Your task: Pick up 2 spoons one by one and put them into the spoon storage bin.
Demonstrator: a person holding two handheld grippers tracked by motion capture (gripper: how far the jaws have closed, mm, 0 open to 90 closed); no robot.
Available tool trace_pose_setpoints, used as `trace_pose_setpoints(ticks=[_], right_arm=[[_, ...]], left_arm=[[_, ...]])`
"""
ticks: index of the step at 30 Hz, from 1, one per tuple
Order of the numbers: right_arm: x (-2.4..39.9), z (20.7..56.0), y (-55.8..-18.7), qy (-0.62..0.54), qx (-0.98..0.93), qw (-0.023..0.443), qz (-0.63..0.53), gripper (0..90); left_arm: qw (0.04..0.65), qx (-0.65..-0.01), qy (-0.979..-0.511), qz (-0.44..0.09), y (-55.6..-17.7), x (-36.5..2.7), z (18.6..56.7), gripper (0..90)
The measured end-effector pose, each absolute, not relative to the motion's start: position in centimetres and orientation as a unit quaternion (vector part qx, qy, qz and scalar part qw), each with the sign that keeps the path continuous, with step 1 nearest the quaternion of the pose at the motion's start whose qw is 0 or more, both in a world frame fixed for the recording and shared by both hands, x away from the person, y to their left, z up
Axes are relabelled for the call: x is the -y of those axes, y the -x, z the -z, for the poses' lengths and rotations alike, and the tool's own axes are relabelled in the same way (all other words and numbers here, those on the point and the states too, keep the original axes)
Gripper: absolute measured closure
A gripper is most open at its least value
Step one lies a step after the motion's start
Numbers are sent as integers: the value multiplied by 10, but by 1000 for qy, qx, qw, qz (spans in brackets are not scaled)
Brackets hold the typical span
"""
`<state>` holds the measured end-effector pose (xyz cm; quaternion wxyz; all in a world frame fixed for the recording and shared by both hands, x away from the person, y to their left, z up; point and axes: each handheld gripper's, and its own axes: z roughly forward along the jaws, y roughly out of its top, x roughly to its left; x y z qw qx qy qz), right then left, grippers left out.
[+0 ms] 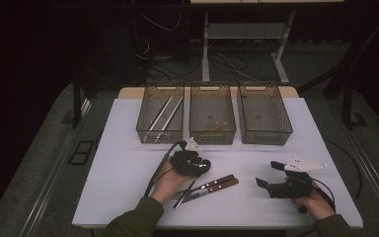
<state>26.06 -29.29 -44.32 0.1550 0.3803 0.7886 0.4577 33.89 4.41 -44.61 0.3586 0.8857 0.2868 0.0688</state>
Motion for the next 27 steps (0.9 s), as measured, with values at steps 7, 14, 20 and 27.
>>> trace_pose_setpoints(ticks=[7, 14, 20, 27], right_arm=[[293, 443, -261, -380, -789, 155, -457, 144], [292, 444, -261, -380, -789, 155, -456, 144], [293, 444, -261, -380, -789, 154, -457, 144], [293, 443, -261, -379, -790, 154, -457, 144]], left_arm=[[348, -278, -891, -84, -335, -37, 446, 541], [349, -276, -892, -78, -335, -33, 445, 625], [357, -280, -888, -73, -338, -35, 444, 718], [370, -273, -886, -61, -338, -38, 439, 832]])
